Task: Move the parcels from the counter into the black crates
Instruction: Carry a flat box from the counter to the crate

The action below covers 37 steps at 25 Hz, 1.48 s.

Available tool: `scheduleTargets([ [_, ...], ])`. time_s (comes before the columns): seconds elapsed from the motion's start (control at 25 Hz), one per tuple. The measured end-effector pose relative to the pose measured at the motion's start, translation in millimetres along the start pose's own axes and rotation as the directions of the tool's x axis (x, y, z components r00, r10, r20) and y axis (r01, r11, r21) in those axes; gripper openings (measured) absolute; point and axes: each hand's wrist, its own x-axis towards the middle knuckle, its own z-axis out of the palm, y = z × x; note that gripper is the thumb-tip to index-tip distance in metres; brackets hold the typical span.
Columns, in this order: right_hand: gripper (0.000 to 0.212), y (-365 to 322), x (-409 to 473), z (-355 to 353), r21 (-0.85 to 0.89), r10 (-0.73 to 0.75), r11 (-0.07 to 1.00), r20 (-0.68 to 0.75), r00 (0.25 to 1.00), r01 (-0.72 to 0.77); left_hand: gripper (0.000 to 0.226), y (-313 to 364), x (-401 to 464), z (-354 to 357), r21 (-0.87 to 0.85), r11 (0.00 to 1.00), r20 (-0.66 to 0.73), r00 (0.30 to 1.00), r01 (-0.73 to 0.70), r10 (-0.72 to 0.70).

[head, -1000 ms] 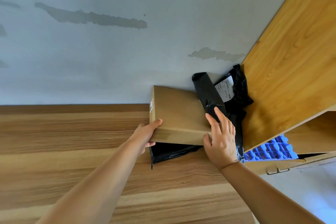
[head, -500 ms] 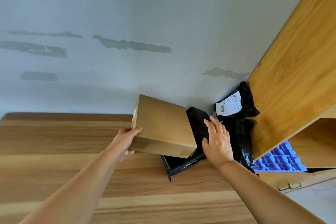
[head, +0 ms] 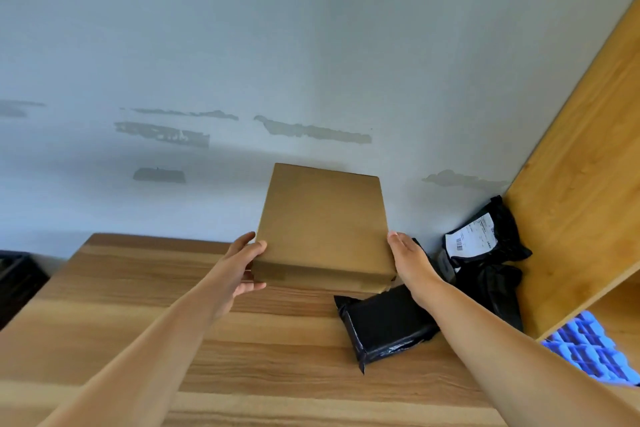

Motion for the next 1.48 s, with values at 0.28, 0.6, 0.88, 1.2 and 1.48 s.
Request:
scheduleTargets([
  [0.28,0.037,-58,-8,-6,0.31,-0.07,0.949,0.026,0.997,0.059,0.044,37,-17,-24,0.067,0.968,0.106,0.966,-0.242,0.234],
  [0.6,0.036,-91,-12,-16,0.464,-0.169,0.876,0.036,0.985,0.133,0.06,96,-19,-16,0.313,0.823,-0.008,0.865,-0.475,0.502],
  [0.88,0.033,-105,-10,-28,0.428,-0.21,0.889,0.063,0.976,0.164,0.023,118,-12,-5,0.157,0.88,-0.074,0.883,-0.448,0.463],
  [1.2,0.029,-115,-15,-35,0.351,-0.297,0.908,0.157,0.942,0.228,0.021,138,-11,2,-0.06,0.927,-0.14,0.922,-0.371,0.36],
  [1.48,0.024,-118,-14,-48,0.406,-0.286,0.894,0.186,0.94,0.191,0.033,139,-16,-15,-0.039,0.908,0.04,0.907,-0.417,0.418],
])
